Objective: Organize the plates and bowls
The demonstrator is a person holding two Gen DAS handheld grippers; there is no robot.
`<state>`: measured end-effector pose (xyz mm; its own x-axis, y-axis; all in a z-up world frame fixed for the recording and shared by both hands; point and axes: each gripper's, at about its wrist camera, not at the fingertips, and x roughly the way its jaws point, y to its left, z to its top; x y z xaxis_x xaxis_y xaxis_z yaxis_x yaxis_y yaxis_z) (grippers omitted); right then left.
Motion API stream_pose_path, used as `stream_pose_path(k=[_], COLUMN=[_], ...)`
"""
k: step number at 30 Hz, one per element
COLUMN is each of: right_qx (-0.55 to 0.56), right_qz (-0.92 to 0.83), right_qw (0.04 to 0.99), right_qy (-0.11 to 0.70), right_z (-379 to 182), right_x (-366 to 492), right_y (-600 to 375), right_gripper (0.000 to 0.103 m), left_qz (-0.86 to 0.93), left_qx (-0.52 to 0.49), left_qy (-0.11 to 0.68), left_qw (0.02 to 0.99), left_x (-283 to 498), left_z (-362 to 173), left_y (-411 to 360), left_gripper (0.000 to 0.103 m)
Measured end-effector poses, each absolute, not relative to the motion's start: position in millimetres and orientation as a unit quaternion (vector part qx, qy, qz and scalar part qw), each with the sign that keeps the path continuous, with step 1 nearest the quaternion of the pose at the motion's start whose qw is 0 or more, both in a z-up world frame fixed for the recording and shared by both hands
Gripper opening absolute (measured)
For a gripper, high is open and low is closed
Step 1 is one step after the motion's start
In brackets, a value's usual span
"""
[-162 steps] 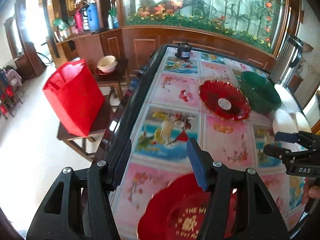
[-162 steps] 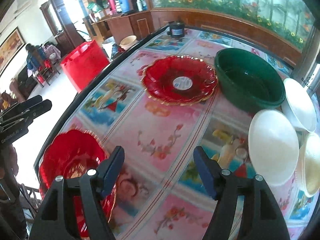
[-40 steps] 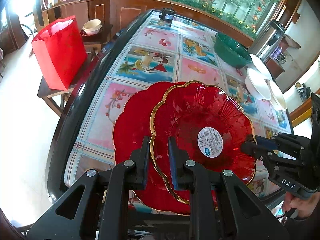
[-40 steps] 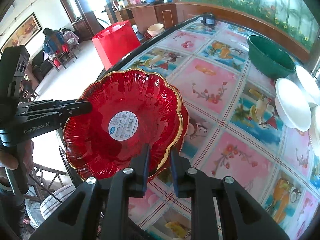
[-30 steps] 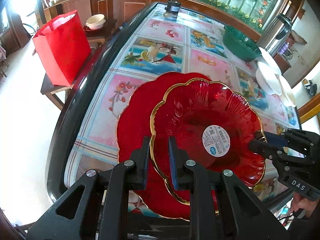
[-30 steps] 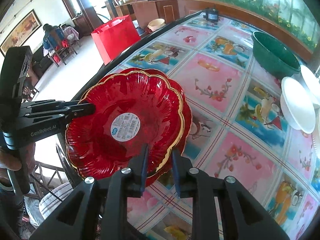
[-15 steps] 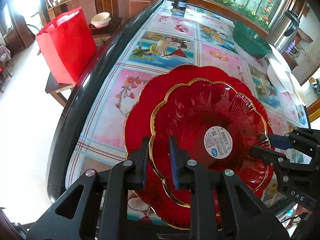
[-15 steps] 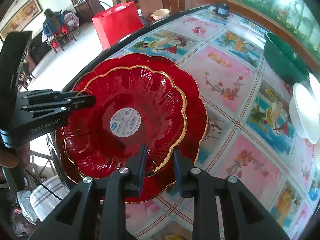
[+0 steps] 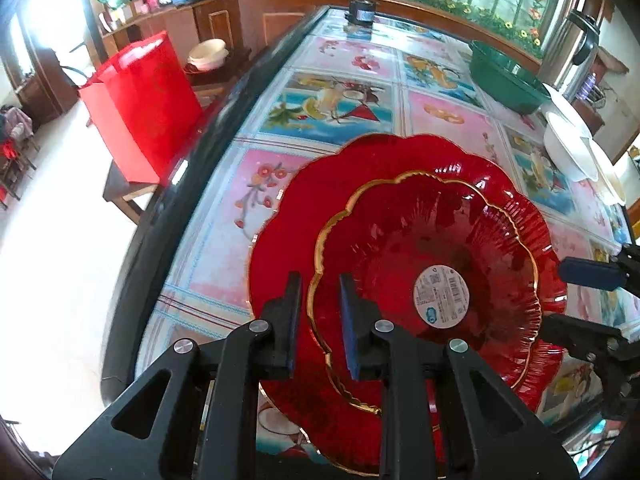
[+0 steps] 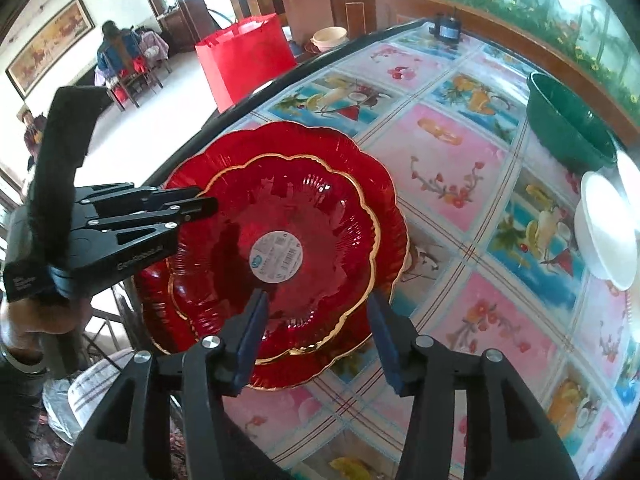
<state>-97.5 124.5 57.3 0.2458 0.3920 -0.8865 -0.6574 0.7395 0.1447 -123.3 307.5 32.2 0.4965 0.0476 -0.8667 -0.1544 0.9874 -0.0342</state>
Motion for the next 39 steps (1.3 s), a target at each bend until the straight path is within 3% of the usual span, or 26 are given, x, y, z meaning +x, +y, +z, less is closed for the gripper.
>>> stream_pose_path(k=[3,5,7,16,39], right_qx=[-0.121,-0.124,-0.119,-0.084,-0.058], right_qz=[0.344,0.342,0.347,0.331,0.241], right_qw=[0.78,0.784,0.783,0.804,0.86], right_qy=[0.509,0.503,0.502,0.486,0.445], right_z=[61,63,64,78,117], right_x=[-101,-103,-104,-97,-23], right_y=[121,119,116,82,-12], right_gripper=[0.061,0.069,0.07,0.079,0.08], left_qz=[0.076,0.085,0.088,0.075,0.0], left_qx=[-0.039,-0.03,-0.029,-0.019,-0.014], left_qy=[0.483,0.471,0.458,0.415,0.405], left_qw=[0.871,0.878,0.884,0.906,0.914], left_x=[-127,-129,-132,-135,-42], left_z=[38,44,50,81,110], left_y=[303,299,294,261,139], left_gripper=[0.025,0.038,0.051,0.052,0.052])
